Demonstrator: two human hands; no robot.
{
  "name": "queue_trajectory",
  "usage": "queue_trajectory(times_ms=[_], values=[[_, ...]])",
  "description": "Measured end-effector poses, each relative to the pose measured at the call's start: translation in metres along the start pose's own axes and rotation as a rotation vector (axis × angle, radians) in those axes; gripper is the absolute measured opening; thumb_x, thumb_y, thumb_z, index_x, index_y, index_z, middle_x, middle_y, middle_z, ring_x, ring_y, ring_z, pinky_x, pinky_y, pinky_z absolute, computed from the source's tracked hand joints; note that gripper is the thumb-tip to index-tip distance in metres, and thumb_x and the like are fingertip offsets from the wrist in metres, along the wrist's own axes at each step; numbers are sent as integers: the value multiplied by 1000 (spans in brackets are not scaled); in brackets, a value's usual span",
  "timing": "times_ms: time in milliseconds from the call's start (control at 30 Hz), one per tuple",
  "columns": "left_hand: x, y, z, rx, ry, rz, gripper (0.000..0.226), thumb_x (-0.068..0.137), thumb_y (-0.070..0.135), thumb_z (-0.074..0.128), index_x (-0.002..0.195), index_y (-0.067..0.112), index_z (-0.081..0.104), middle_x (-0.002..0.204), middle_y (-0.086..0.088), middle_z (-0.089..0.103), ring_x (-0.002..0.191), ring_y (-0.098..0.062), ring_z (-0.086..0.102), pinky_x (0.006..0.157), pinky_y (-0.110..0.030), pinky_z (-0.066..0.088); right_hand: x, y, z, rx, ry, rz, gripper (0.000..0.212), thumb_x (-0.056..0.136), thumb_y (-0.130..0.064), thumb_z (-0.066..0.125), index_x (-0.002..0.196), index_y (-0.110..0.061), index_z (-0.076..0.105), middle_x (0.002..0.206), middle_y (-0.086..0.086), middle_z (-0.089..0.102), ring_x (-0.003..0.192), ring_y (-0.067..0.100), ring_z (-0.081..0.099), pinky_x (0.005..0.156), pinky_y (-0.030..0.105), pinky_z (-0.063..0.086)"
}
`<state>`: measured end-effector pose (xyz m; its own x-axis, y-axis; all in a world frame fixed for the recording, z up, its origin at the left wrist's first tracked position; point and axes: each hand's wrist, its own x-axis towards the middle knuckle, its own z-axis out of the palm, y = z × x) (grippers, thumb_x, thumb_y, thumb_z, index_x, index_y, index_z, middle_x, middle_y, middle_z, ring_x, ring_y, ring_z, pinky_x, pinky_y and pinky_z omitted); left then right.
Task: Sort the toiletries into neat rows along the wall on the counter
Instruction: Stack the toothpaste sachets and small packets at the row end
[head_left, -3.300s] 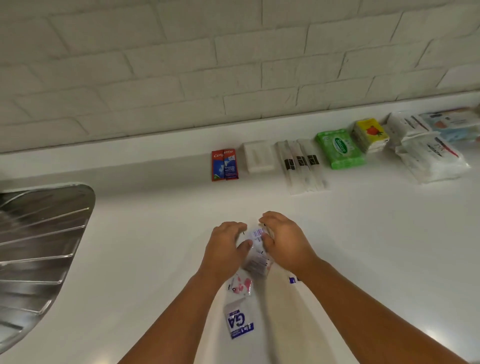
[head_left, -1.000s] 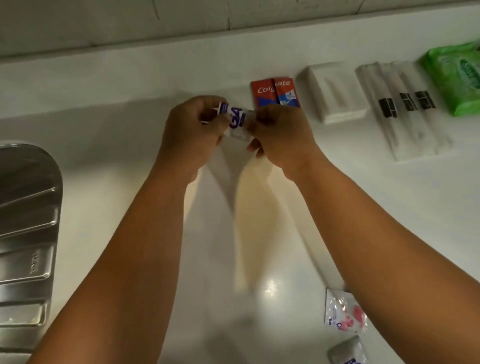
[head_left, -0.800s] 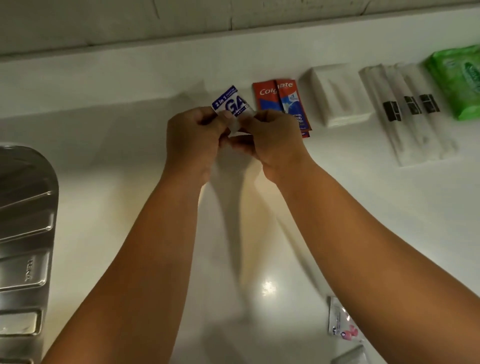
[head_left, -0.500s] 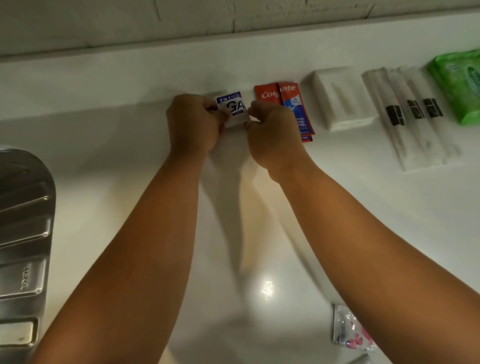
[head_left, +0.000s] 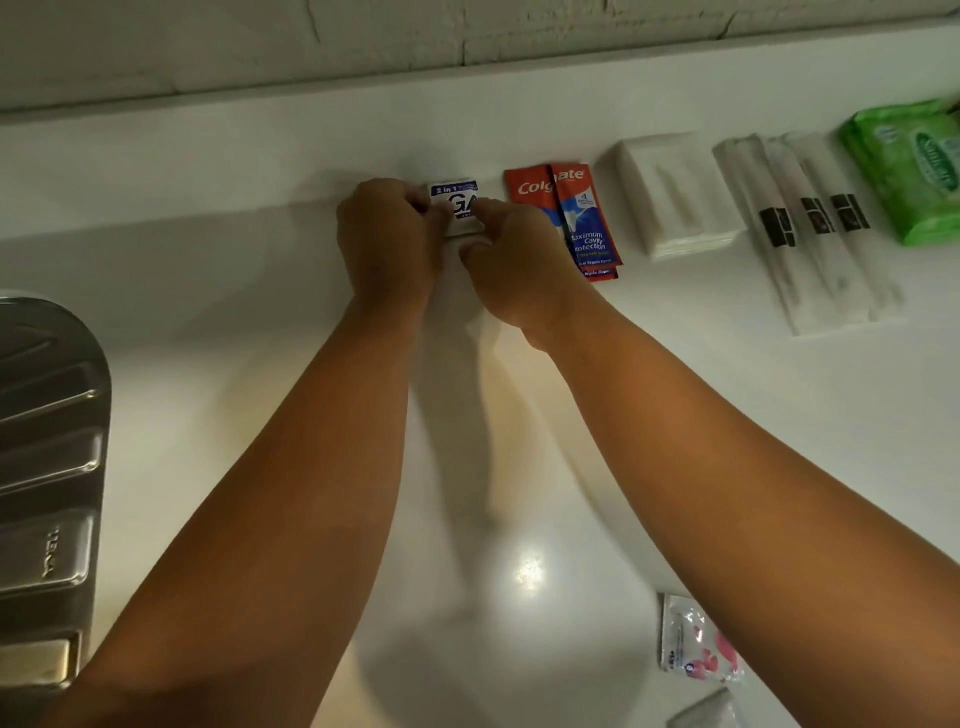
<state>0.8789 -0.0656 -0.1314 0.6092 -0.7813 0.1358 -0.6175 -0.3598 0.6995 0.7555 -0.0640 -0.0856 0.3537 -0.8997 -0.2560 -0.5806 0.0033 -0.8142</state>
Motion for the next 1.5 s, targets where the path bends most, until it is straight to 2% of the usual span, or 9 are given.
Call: queue_trajectory(times_ms=[200,300,400,633,833,967,1233,1367,1500], values=[[-35,11,-17,10,-30,76,28,91,39,64,101,15,75,96,-1,75,84,-14,68,75,-14,46,-36,7,-24,109,21,-38,43,96,-17,56,139,-17,51,141,-2,54,126,10,51,96,18,41],[-84,23,-24,0,-122,123,21,94,34,63,104,17,72,96,5,72,79,-4,60,64,1,36,-70,21,-48,122,25,-67,33,96,-17,54,129,-18,61,128,-6,61,112,3,50,89,15,46],[-133,35,-31,-66,-199,183,17,94,26,66,106,16,72,95,6,71,79,-3,60,71,3,37,-102,40,-65,107,85,-94,27,97,-16,55,122,-15,66,118,-5,62,105,3,54,84,17,52],[-224,56,-32,-149,-488,339,20,89,22,71,107,16,73,97,3,70,78,-7,62,76,-10,49,-190,95,-96,-42,130,-78,26,95,-13,58,119,-19,68,114,-8,69,101,4,64,93,15,48],[-270,52,-25,-15,-789,449,38,78,26,80,114,16,71,111,-2,65,99,-19,64,88,-37,54,-257,141,-105,-288,83,-112,33,84,-11,70,116,-17,68,116,-2,68,106,17,63,94,33,49],[-284,53,-27,148,-862,552,58,69,42,84,120,18,68,114,-1,55,107,-21,54,90,-34,48,-280,162,-98,-512,77,-205,39,71,-25,81,109,-22,71,110,0,66,101,28,58,90,37,48],[-287,65,-33,207,-885,556,39,76,37,81,109,24,66,106,3,60,99,-16,54,79,-30,43,-288,169,-89,-567,78,-190,50,65,-29,86,112,-23,70,107,2,61,95,28,55,75,44,51],[-274,62,-38,-3,-951,395,18,79,20,80,89,28,69,77,9,67,69,-10,61,69,-32,53,-283,163,-89,-558,118,-195,45,70,-33,82,113,-26,69,101,0,61,91,26,53,78,39,49],[-253,58,-45,-190,-999,256,30,83,10,76,91,38,69,72,21,63,62,-1,57,69,-22,54,-273,159,-89,-497,147,-172,39,75,-35,81,111,-29,71,97,-4,57,92,21,50,80,36,46]])
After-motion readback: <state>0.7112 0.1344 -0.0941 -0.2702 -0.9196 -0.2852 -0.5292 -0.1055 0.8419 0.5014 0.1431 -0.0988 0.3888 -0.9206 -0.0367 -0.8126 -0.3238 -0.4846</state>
